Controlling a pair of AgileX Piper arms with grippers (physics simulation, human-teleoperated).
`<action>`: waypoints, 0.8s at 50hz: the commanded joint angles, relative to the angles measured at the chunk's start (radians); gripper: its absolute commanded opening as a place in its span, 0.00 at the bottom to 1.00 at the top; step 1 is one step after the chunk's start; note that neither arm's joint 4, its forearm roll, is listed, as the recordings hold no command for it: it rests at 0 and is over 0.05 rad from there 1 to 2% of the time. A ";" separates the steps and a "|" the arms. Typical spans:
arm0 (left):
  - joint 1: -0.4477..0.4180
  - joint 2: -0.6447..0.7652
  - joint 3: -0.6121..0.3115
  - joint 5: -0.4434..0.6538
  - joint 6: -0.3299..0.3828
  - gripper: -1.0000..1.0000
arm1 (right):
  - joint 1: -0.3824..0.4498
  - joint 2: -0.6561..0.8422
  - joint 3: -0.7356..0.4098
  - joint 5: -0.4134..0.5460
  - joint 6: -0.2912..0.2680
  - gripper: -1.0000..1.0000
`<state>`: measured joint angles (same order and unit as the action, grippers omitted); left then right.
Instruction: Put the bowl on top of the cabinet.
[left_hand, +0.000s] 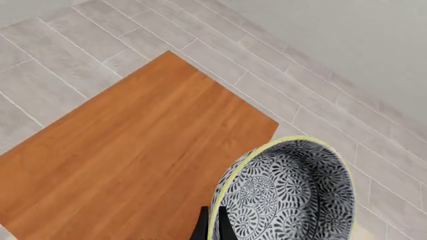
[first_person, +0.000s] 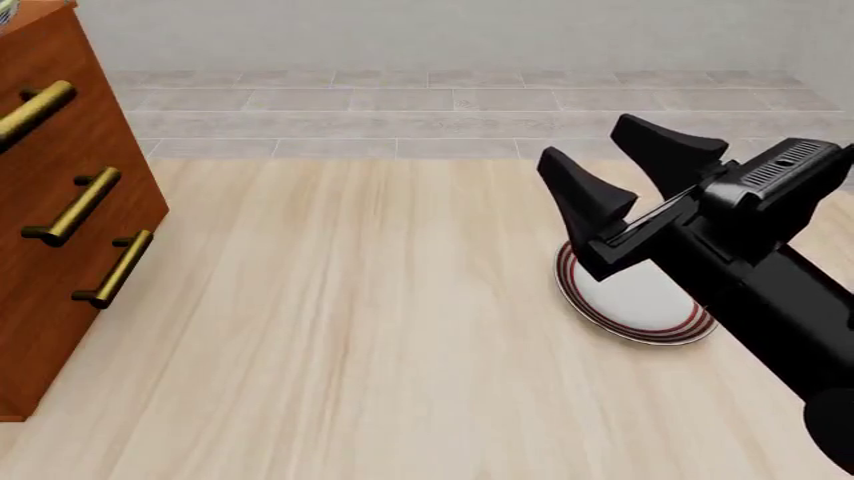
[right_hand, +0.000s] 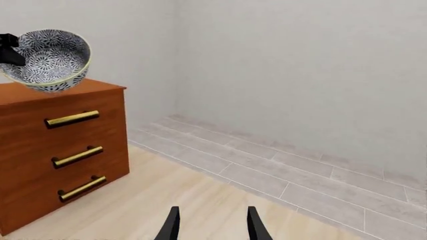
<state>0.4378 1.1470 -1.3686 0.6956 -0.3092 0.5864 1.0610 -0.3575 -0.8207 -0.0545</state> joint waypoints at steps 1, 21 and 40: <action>0.118 -0.026 0.017 -0.014 0.008 0.00 | 0.001 0.003 -0.001 0.000 -0.001 1.00; 0.231 -0.035 0.056 -0.043 -0.027 0.00 | 0.013 0.005 0.002 -0.004 -0.008 1.00; 0.314 -0.032 0.102 -0.088 -0.030 0.00 | 0.018 0.008 0.006 -0.007 -0.017 1.00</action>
<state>0.7053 1.1189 -1.2858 0.6333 -0.3474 0.6017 1.0663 -0.3527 -0.8256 -0.0671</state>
